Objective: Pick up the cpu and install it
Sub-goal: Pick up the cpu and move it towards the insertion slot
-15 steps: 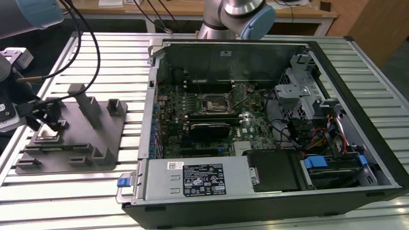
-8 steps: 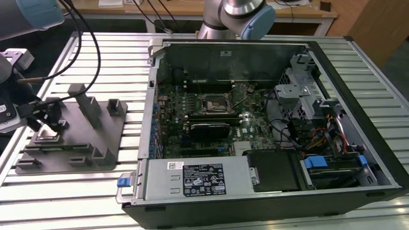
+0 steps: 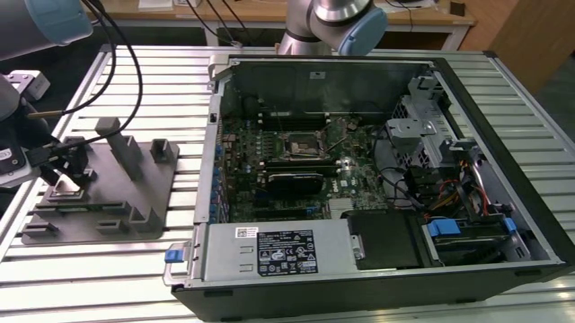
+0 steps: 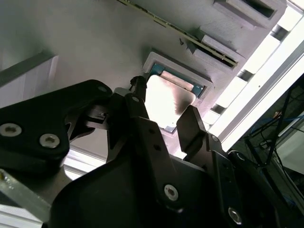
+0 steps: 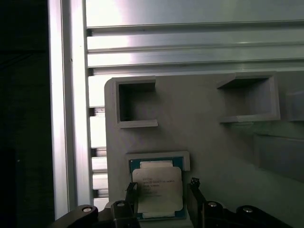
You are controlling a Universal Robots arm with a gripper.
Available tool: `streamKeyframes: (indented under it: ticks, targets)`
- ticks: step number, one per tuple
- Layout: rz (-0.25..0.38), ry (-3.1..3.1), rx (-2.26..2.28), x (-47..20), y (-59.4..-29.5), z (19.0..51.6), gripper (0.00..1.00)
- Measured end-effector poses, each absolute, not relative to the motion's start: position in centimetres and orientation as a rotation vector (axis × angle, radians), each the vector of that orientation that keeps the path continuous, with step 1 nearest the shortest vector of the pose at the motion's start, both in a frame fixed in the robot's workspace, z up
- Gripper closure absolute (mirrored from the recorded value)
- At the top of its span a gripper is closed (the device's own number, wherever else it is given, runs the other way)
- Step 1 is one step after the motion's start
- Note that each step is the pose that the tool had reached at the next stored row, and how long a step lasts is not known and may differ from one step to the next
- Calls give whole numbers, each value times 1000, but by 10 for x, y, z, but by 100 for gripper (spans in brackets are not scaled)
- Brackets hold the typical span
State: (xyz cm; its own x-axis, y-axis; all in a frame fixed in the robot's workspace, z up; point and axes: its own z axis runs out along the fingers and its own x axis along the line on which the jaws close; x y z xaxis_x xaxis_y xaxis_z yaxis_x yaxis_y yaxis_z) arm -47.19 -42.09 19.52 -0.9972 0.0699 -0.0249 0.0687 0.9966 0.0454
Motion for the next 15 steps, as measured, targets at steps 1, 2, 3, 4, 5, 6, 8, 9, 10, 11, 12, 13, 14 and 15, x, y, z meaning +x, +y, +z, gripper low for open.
streamKeyframes:
  ticks: [1, 2, 3, 4, 5, 6, 8, 9, 10, 11, 12, 13, 14, 15]
  targets:
    - [69, 3113, 108, -472, -421, 195, 47]
    - [69, 3113, 108, -472, -421, 195, 47]
    - [69, 3112, 108, -472, -421, 195, 45]
    - [69, 3113, 108, -472, -421, 195, 45]
    - [69, 3112, 108, -472, -421, 195, 45]
    - [69, 3112, 108, -472, -421, 195, 40]
    - [69, 3112, 108, -472, -421, 195, 40]
    - [70, 3112, 104, -472, -421, 194, 40]
    - [70, 3113, 98, -472, -420, 194, 40]
    - [70, 3113, 89, -472, -420, 193, 40]
    - [70, 3114, 80, -472, -420, 193, 40]
    - [70, 3114, 70, -472, -420, 193, 40]
    - [70, 3114, 61, -472, -420, 192, 40]
    - [70, 3115, 54, -472, -420, 192, 40]
